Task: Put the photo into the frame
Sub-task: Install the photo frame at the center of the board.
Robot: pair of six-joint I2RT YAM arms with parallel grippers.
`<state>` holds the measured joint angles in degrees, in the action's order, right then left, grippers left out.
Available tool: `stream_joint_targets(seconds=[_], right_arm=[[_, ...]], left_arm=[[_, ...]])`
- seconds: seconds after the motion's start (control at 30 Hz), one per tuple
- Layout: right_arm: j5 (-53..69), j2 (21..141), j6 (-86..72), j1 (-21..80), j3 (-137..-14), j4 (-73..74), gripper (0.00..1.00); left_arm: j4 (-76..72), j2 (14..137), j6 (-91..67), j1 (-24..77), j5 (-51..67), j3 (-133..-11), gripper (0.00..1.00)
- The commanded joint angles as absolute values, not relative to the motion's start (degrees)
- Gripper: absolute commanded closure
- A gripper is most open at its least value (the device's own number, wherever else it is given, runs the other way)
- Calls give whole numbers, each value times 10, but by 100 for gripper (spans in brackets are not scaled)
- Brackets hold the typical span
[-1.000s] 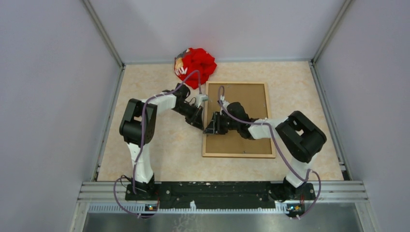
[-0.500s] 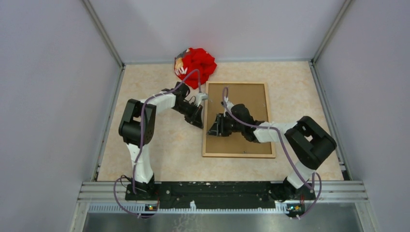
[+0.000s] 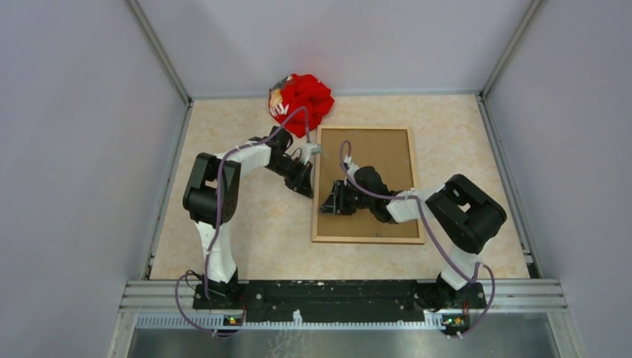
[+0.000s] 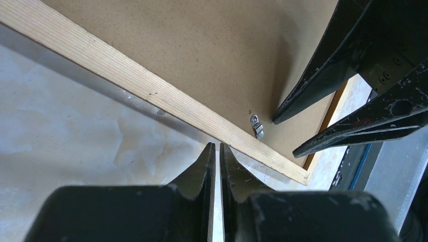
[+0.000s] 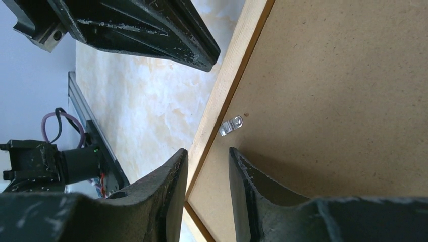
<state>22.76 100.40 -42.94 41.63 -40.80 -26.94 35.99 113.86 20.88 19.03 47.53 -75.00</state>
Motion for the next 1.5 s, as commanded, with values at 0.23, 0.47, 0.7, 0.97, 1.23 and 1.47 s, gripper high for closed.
stream_joint_targets(seconds=[0.23, 0.47, 0.7, 0.97, 1.23, 1.47], right_arm=[[218, 1040, -440, 425, -431, -315, 65], [216, 1052, -446, 426, -436, -321, 66], [206, 1051, -451, 426, -438, -320, 67], [150, 1033, -505, 434, -409, -336, 69], [85, 1009, -549, 454, -374, -343, 68], [63, 994, -556, 467, -366, -327, 68]], left_arm=[[344, 1131, 208, 193, 493, -748, 87], [343, 1132, 210, 195, 495, -745, 87], [336, 1133, 209, 198, 501, -738, 87], [329, 1136, 209, 203, 500, -728, 87], [328, 1140, 209, 205, 501, -729, 88], [328, 1142, 208, 206, 500, -731, 88]])
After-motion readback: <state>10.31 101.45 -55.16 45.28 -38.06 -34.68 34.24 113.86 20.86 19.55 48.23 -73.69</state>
